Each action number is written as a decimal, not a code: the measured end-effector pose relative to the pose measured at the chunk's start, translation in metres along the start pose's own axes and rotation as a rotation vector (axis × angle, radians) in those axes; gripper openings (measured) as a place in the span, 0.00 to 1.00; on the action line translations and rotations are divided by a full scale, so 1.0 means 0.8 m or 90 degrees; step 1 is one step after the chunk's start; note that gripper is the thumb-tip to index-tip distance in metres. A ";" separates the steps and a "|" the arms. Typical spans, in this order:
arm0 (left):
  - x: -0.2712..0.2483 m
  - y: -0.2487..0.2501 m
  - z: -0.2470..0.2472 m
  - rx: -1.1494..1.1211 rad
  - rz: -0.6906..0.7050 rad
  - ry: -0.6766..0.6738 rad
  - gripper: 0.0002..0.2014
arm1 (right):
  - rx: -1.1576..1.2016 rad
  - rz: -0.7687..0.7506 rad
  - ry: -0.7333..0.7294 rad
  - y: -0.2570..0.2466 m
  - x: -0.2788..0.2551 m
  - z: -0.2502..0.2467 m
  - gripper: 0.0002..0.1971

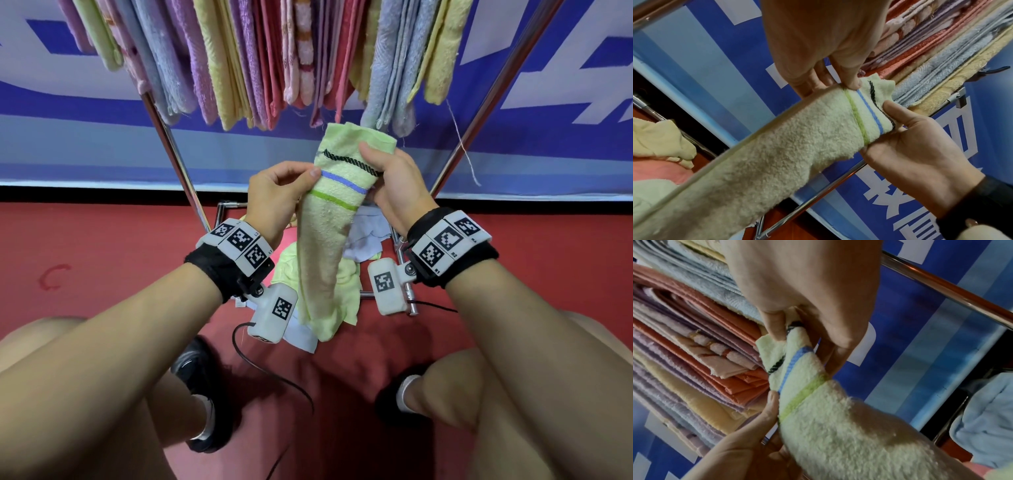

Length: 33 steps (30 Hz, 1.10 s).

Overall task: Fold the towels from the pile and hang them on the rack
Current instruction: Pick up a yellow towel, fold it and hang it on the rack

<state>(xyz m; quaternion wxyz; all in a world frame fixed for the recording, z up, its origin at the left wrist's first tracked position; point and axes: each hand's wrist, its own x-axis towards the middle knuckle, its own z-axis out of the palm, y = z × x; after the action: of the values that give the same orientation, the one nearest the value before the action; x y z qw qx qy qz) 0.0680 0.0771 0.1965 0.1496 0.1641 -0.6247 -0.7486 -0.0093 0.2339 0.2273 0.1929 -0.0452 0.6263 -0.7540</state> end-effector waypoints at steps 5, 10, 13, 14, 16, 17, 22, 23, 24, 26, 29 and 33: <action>0.003 -0.004 -0.001 0.048 0.008 0.019 0.06 | -0.058 -0.020 -0.004 -0.002 0.000 -0.002 0.09; -0.002 0.005 0.005 0.100 -0.141 -0.193 0.15 | -0.069 -0.071 0.055 0.001 0.008 -0.008 0.10; -0.003 0.005 0.005 0.136 -0.103 -0.223 0.14 | -0.051 -0.068 0.094 -0.004 0.012 -0.012 0.11; -0.002 0.007 0.004 0.140 -0.079 -0.210 0.14 | -0.019 -0.051 0.077 -0.006 0.010 -0.012 0.13; 0.000 0.016 0.003 0.120 -0.044 -0.164 0.14 | 0.075 0.025 -0.033 -0.004 0.001 -0.008 0.22; 0.002 0.024 0.002 0.098 -0.028 -0.128 0.13 | 0.098 0.077 -0.100 0.000 -0.007 -0.005 0.26; 0.019 0.041 -0.019 0.142 0.010 0.011 0.16 | -0.112 0.093 -0.127 0.038 -0.027 0.011 0.13; 0.018 0.038 -0.021 0.156 -0.018 0.016 0.20 | -0.096 0.076 -0.096 0.039 -0.025 0.011 0.13; 0.015 0.035 -0.022 0.160 -0.057 0.016 0.23 | -0.061 0.064 -0.072 0.038 -0.023 0.011 0.14; 0.004 0.028 -0.020 0.154 -0.115 0.003 0.23 | 0.001 0.043 -0.037 0.034 -0.018 0.009 0.16; -0.011 0.016 -0.016 0.178 -0.094 0.006 0.19 | 0.027 0.020 -0.009 0.034 -0.014 0.009 0.17; -0.013 0.010 -0.012 0.182 -0.041 0.028 0.15 | 0.018 0.006 -0.031 0.038 -0.018 0.018 0.15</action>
<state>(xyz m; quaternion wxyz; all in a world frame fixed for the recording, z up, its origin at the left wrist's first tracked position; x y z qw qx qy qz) 0.0816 0.0716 0.2035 0.1145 0.2198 -0.7160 -0.6526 0.0155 0.2212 0.2040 0.2124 -0.0575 0.6108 -0.7606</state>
